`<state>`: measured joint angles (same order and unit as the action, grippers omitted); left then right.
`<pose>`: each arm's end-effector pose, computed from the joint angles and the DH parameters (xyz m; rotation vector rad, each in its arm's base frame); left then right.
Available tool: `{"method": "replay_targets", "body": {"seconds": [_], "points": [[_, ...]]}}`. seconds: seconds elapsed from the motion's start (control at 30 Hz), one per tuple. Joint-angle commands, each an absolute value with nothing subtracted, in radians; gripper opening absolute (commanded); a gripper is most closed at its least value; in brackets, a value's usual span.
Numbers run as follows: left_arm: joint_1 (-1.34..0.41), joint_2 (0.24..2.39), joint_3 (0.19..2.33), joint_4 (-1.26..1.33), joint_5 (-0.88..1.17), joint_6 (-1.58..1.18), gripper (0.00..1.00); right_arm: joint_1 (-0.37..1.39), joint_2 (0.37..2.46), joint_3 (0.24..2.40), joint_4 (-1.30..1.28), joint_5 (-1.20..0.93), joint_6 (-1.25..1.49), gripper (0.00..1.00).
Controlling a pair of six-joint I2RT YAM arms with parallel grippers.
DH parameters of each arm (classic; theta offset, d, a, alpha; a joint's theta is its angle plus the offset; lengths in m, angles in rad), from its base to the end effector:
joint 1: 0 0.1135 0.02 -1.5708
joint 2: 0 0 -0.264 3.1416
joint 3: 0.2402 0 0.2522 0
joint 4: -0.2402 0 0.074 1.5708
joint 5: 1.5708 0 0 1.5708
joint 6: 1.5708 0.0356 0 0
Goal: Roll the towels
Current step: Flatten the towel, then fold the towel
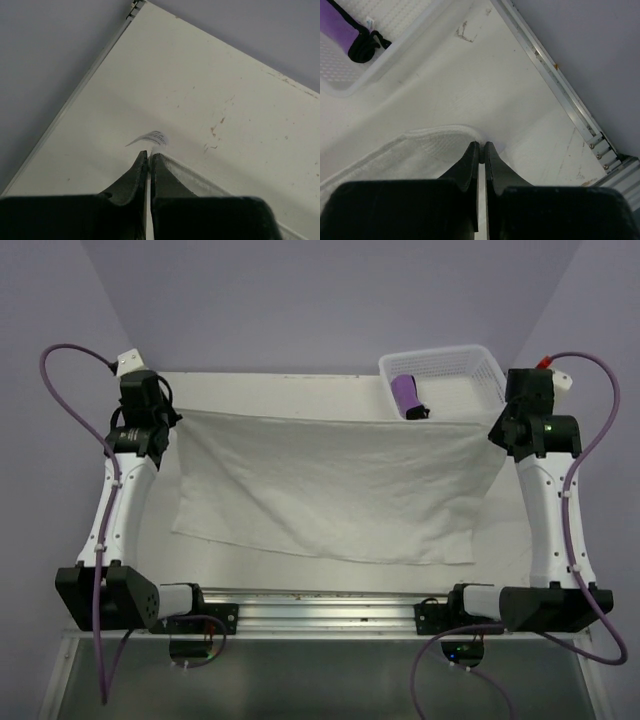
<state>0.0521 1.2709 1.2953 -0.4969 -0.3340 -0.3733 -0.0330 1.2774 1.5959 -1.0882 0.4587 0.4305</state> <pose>0.2803 0.0263 0.3827 -0.6261 1.9183 0.1376 0.2329 -0.0235 0.4262 0.7347 2.1429 -0.3275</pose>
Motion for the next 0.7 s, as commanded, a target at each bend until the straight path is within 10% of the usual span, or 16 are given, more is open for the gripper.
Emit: {"method": "replay_targets", "body": {"seconds": [0.0,0.67], "points": [[0.067,1.339,1.325,-0.307,-0.353,-0.36,0.0,-0.041,1.288,1.591,-0.907,0.54,0.439,0.0],[0.066,1.338,0.997,-0.17,-0.301,-0.348,0.0,-0.041,1.23,1.141,-0.68,0.517,0.433,0.0]]}}
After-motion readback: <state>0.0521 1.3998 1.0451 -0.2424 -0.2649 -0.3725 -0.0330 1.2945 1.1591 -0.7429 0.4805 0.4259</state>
